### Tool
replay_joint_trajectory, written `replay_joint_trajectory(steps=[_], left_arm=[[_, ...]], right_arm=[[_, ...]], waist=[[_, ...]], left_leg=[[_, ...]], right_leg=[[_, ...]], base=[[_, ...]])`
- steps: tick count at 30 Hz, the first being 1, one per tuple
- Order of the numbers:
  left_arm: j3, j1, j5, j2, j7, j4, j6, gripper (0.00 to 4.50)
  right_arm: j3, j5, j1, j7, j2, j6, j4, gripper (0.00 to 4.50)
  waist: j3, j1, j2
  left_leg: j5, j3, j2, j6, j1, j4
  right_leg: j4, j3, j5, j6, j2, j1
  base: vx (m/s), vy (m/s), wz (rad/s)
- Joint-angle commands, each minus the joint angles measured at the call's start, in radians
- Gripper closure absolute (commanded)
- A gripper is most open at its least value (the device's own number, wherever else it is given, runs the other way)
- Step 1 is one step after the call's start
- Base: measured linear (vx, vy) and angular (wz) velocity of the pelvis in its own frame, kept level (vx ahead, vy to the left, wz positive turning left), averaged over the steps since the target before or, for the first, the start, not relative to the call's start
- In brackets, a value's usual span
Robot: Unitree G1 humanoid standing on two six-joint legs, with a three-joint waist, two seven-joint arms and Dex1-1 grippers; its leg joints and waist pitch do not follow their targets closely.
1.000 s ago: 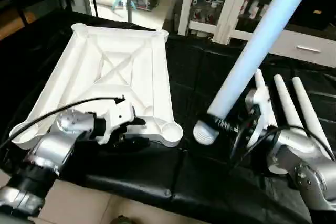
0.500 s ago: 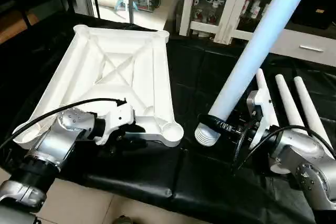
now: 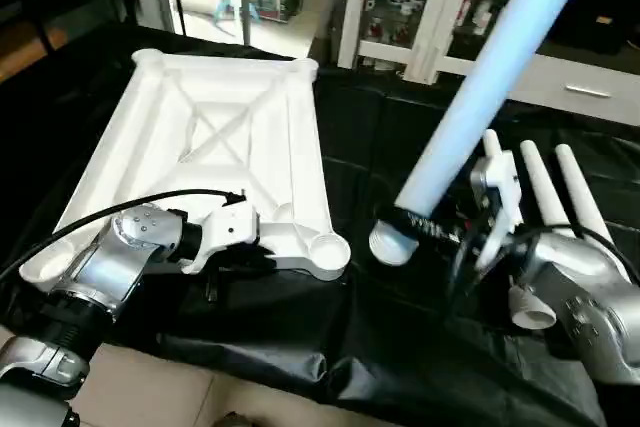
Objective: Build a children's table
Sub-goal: Pick table leg, then insert table leg to table base
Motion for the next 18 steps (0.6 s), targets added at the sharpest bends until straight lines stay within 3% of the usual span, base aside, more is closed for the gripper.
replay_joint_trajectory(steps=[1, 5, 6, 7, 8, 11, 15, 16, 17, 18], left_arm=[[-0.039, 0.027, 0.040, 0.003, -0.007, -0.011, -0.004, 4.47], [-0.046, 0.055, 0.045, -0.023, 0.016, -0.043, -0.025, 4.47], [-0.045, 0.060, 0.037, -0.034, 0.017, -0.058, -0.018, 4.47], [-0.045, 0.063, 0.031, -0.040, 0.016, -0.068, -0.012, 4.47], [-0.048, 0.071, 0.007, -0.062, 0.012, -0.119, 0.017, 4.47], [-0.053, 0.074, -0.002, -0.078, 0.015, -0.152, 0.029, 4.47], [-0.052, 0.069, -0.001, -0.119, 0.041, -0.166, 0.021, 4.47], [-0.044, 0.065, 0.008, -0.133, 0.066, -0.158, 0.006, 4.47], [-0.035, 0.064, 0.009, -0.144, 0.083, -0.153, 0.008, 4.03], [-0.027, 0.062, 0.001, -0.151, 0.086, -0.154, 0.022, 4.03]], right_arm=[[-0.002, -0.002, -0.021, -0.021, 0.005, 0.023, 0.017, 2.62], [0.011, 0.001, -0.051, -0.058, 0.028, 0.080, 0.047, 2.62], [0.019, 0.001, -0.054, -0.058, 0.029, 0.093, 0.052, 2.62], [0.024, 0.002, -0.055, -0.056, 0.029, 0.102, 0.055, 2.62], [0.048, -0.014, -0.053, -0.044, 0.024, 0.102, 0.066, 2.62], [0.061, -0.019, -0.051, -0.036, 0.023, 0.102, 0.067, 2.62], [0.064, -0.016, -0.051, -0.034, 0.027, 0.114, 0.060, 2.62], [0.063, -0.015, -0.053, -0.036, 0.028, 0.119, 0.059, 2.62], [0.062, -0.014, -0.054, -0.039, 0.029, 0.122, 0.056, 2.62], [0.061, -0.012, -0.055, -0.040, 0.028, 0.124, 0.055, 2.62]], waist=[[-0.063, 0.002, 0.012], [-0.063, 0.000, 0.012], [-0.062, 0.000, 0.007], [-0.062, 0.002, 0.011], [-0.062, 0.002, 0.005], [-0.061, 0.008, 0.005], [-0.058, 0.016, -0.005], [-0.057, 0.017, -0.002], [-0.056, 0.016, -0.005], [-0.056, 0.017, -0.004]], left_leg=[[-0.117, -0.018, 0.056, -0.006, 0.021, -0.076], [-0.111, -0.017, 0.057, -0.004, 0.021, -0.076], [-0.113, -0.016, 0.057, -0.003, 0.021, -0.076], [-0.115, -0.016, 0.057, -0.004, 0.023, -0.076], [-0.113, -0.015, 0.058, -0.002, 0.023, -0.076], [-0.101, -0.014, 0.058, 0.003, 0.022, -0.074], [-0.120, -0.011, 0.059, 0.005, 0.023, -0.076], [-0.129, -0.012, 0.059, 0.002, 0.022, -0.078], [-0.136, -0.011, 0.059, 0.000, 0.023, -0.078], [-0.148, -0.011, 0.059, -0.004, 0.022, -0.078]], right_leg=[[-0.062, 0.033, 0.094, -0.240, -0.081, 0.028], [-0.063, 0.033, 0.085, -0.244, -0.082, 0.028], [-0.064, 0.033, 0.080, -0.243, -0.082, 0.028], [-0.064, 0.033, 0.073, -0.242, -0.082, 0.027], [-0.065, 0.034, 0.072, -0.240, -0.082, 0.027], [-0.064, 0.034, 0.070, -0.237, -0.084, 0.026], [-0.071, 0.036, 0.007, -0.219, -0.084, 0.022], [-0.073, 0.035, -0.013, -0.213, -0.085, 0.022], [-0.074, 0.035, -0.024, -0.210, -0.085, 0.021], [-0.076, 0.036, -0.054, -0.203, -0.088, 0.021]], base=[[0.000, 0.000, 0.00], [0.000, 0.000, 0.00], [0.000, 0.000, 0.00], [0.000, 0.000, 0.00], [0.000, 0.000, 0.00], [0.000, 0.000, 0.00], [0.000, 0.000, 0.00], [0.000, 0.000, 0.00], [0.000, 0.000, 0.00], [0.000, 0.000, 0.00]])
